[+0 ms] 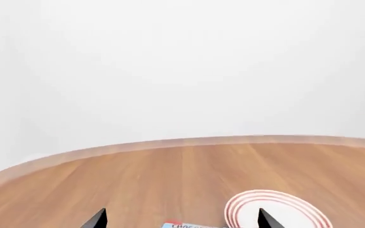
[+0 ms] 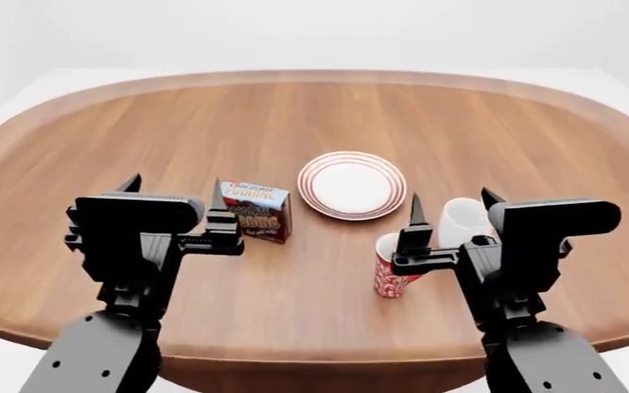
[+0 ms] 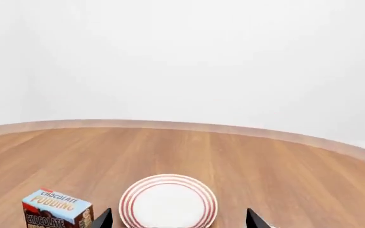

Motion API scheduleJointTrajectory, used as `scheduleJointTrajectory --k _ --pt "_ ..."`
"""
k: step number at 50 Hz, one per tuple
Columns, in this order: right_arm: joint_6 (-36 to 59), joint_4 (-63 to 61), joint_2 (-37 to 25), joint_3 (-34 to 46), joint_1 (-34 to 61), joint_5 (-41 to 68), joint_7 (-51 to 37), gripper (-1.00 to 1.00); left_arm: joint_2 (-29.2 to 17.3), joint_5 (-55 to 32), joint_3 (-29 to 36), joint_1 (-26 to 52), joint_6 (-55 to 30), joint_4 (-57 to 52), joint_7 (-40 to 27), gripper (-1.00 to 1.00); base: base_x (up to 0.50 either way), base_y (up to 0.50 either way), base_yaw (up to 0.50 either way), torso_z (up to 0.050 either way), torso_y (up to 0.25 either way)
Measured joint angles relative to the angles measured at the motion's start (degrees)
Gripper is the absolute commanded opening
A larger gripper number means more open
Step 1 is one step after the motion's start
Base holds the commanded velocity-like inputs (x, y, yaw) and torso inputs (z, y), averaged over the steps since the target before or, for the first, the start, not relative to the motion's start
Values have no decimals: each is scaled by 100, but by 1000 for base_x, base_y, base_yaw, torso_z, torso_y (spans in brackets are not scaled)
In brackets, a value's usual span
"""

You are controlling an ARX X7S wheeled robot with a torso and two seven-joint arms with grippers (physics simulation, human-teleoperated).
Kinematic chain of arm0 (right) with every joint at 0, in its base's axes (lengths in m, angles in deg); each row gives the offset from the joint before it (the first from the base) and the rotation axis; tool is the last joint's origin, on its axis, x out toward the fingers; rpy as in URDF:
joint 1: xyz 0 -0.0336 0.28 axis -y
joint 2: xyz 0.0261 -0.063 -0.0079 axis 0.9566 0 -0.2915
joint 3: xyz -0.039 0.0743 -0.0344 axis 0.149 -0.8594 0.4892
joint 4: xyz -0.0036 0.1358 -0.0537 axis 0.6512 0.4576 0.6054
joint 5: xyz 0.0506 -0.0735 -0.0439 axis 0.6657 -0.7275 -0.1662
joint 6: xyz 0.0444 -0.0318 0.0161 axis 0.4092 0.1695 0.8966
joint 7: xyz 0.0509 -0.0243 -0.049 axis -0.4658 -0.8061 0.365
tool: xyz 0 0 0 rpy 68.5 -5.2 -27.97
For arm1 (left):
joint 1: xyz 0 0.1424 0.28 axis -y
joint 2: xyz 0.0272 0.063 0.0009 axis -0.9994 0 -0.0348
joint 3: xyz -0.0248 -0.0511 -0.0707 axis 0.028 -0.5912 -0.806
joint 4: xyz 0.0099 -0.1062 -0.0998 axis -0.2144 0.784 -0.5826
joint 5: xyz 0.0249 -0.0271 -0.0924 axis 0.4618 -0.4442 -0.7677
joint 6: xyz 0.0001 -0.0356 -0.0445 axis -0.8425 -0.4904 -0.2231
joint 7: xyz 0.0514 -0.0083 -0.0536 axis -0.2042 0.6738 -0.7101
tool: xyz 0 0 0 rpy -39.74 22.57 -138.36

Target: Put the chocolate pudding to the right of the plate.

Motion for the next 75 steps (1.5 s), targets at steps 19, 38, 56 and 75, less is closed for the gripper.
scheduleJointTrajectory --k 19,38,56,75 --pt "276 -134 -43 -54 130 185 -8 100 -85 -37 49 94 -45 -39 -77 100 500 0 0 0 0" --pt "308 -128 -67 -47 147 298 -34 100 -141 -87 60 107 6 -24 -149 100 500 0 0 0 1" --pt "268 -104 -95 -23 132 372 -64 100 -179 -152 63 103 45 -27 -210 100 500 0 0 0 1" --pt "269 -145 -163 28 145 441 -94 100 -219 -223 70 103 71 -32 -266 100 77 0 0 0 1"
